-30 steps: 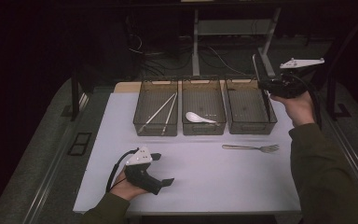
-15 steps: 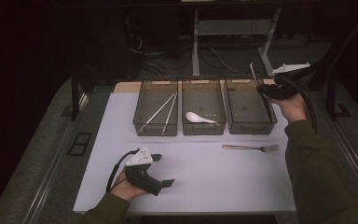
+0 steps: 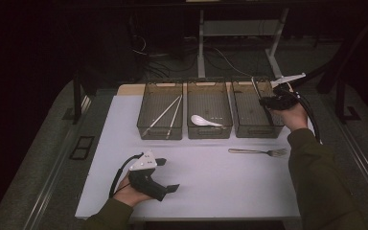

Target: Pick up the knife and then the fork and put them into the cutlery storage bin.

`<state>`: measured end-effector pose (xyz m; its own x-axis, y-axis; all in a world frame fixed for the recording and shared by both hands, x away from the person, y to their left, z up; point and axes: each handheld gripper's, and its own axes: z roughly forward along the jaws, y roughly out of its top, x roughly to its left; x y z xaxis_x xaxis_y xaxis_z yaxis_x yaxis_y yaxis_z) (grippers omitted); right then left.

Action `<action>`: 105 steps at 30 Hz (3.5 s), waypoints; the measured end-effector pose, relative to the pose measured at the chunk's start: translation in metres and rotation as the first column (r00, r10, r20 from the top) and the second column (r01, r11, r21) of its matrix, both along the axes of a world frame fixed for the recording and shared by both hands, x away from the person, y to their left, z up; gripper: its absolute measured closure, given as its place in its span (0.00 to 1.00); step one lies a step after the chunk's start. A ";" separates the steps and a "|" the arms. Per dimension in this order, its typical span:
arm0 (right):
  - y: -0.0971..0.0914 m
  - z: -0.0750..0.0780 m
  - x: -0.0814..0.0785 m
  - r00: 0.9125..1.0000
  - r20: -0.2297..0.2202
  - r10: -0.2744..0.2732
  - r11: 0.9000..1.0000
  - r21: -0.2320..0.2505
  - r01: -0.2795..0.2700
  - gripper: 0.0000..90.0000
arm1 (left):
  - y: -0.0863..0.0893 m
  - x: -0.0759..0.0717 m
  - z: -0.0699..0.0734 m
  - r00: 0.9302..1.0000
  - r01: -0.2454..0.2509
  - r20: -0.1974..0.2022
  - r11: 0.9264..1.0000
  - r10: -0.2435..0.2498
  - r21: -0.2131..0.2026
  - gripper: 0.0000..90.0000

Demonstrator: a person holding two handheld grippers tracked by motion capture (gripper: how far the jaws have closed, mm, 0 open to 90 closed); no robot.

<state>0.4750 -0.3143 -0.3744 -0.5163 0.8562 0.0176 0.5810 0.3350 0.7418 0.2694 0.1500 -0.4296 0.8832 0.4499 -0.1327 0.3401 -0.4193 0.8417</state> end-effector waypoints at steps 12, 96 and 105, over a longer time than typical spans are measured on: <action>0.008 -0.009 0.003 0.999 -0.040 -0.006 1.000 -0.007 0.006 0.85 | 0.000 -0.001 0.000 1.000 0.002 0.001 1.000 -0.002 0.001 0.00; -0.021 -0.054 -0.161 0.898 -0.378 0.225 0.944 -0.142 -0.297 1.00 | 0.010 0.004 -0.003 1.000 -0.010 0.006 1.000 0.010 -0.025 0.00; -0.010 -0.042 -0.163 0.898 -0.360 0.252 0.929 -0.168 -0.329 0.95 | 0.009 0.005 -0.003 1.000 -0.012 0.007 1.000 0.012 -0.026 0.00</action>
<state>0.3117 -0.3240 -0.4167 -0.7398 0.6703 0.0584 0.6286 0.6576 0.4152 0.2739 0.1589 -0.4330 0.8786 0.4571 -0.1384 0.3391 -0.3930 0.8547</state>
